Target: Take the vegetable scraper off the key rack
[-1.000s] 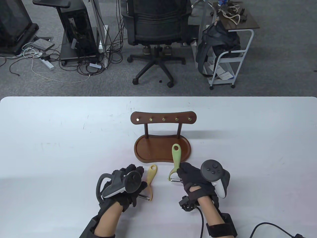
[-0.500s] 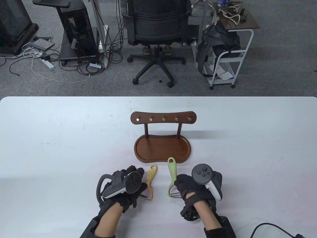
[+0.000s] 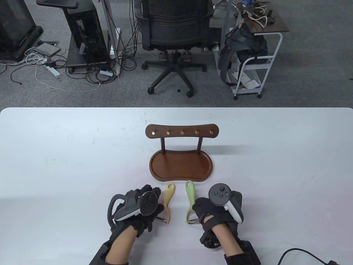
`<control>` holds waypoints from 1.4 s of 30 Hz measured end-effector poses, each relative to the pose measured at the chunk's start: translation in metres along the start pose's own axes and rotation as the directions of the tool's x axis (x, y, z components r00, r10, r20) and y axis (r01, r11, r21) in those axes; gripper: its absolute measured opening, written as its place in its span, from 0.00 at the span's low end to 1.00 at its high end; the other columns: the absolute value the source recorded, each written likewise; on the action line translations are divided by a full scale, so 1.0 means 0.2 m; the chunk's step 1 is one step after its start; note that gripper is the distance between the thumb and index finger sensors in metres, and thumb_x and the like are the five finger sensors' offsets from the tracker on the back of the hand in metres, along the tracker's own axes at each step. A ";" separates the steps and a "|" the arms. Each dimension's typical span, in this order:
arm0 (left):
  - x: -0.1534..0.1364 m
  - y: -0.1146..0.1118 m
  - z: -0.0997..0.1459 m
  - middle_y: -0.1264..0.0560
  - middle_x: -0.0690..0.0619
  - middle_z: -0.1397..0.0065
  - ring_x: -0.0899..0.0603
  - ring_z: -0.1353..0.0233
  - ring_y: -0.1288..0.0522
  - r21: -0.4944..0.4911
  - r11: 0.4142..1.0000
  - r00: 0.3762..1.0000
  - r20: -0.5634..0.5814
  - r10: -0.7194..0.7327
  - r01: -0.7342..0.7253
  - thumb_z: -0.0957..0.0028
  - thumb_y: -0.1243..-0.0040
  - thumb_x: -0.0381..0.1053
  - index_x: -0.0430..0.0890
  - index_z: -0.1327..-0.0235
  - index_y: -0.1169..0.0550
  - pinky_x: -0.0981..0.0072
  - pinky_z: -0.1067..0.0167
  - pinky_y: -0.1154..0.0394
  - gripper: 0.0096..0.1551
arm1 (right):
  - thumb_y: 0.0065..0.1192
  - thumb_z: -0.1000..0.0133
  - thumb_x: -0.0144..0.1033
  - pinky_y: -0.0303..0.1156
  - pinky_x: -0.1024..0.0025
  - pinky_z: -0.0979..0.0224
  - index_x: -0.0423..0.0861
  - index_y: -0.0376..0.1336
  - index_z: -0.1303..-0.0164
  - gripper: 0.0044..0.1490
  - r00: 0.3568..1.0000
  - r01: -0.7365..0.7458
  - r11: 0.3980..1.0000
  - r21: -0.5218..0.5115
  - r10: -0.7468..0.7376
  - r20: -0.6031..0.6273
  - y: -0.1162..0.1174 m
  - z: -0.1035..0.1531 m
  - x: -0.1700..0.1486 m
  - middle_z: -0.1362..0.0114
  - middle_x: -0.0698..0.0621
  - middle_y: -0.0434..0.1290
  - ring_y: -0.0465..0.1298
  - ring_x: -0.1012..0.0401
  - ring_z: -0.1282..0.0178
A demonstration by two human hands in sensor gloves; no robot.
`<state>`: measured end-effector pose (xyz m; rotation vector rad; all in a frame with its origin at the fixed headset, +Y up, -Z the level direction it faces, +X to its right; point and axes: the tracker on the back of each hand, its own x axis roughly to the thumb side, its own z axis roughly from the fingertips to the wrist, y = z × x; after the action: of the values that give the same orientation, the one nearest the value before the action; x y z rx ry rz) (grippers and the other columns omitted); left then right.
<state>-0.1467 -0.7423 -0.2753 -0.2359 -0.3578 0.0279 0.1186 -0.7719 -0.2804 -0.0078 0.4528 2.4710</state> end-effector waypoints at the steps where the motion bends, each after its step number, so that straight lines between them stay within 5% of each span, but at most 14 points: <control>1: 0.00 0.00 0.00 0.35 0.40 0.17 0.31 0.27 0.28 -0.001 1.000 1.000 -0.001 0.000 0.000 0.47 0.49 0.68 0.49 0.19 0.36 0.26 0.32 0.36 0.44 | 0.61 0.53 0.45 0.78 0.52 0.57 0.35 0.73 0.49 0.32 1.000 -0.011 1.000 -0.004 0.011 -0.002 0.00 0.00 0.00 0.55 0.44 0.81 0.84 0.56 0.63; 16: 0.00 -0.01 0.00 0.35 0.41 0.17 0.31 0.27 0.28 -0.009 1.000 1.000 -0.013 -0.003 0.003 0.47 0.49 0.68 0.49 0.19 0.36 0.26 0.33 0.36 0.44 | 0.61 0.54 0.45 0.78 0.52 0.57 0.35 0.73 0.49 0.33 0.967 -0.254 0.965 -0.060 0.255 0.012 0.03 0.01 0.06 0.56 0.44 0.81 0.83 0.58 0.65; 23: 0.00 -0.01 0.01 0.35 0.40 0.17 0.31 0.27 0.28 -0.021 1.000 1.000 -0.015 -0.005 0.004 0.47 0.49 0.68 0.49 0.19 0.36 0.26 0.33 0.36 0.44 | 0.60 0.54 0.42 0.77 0.49 0.52 0.36 0.71 0.44 0.33 0.886 -0.455 0.888 -0.069 0.459 0.062 0.04 0.03 0.12 0.51 0.43 0.79 0.83 0.54 0.60; 34: 0.00 -0.02 0.01 0.36 0.40 0.17 0.31 0.26 0.29 -0.032 0.999 1.000 -0.016 0.002 -0.003 0.47 0.49 0.68 0.49 0.19 0.36 0.26 0.33 0.36 0.44 | 0.59 0.54 0.40 0.73 0.45 0.46 0.37 0.68 0.40 0.34 0.786 -0.600 0.791 -0.117 0.610 0.095 0.08 0.05 0.15 0.47 0.42 0.77 0.81 0.52 0.55; 42: 0.01 -0.03 0.01 0.36 0.40 0.17 0.30 0.26 0.29 -0.038 0.999 1.000 -0.011 0.004 -0.004 0.47 0.49 0.68 0.49 0.19 0.36 0.26 0.32 0.36 0.44 | 0.57 0.54 0.42 0.73 0.45 0.46 0.39 0.67 0.40 0.34 0.778 -0.607 0.782 -0.145 0.621 0.091 0.10 0.06 0.14 0.47 0.43 0.76 0.80 0.53 0.56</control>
<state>-0.1458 -0.7468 -0.2717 -0.2745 -0.3469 0.0238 0.0859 -0.7670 -0.2666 0.3124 0.2869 3.1173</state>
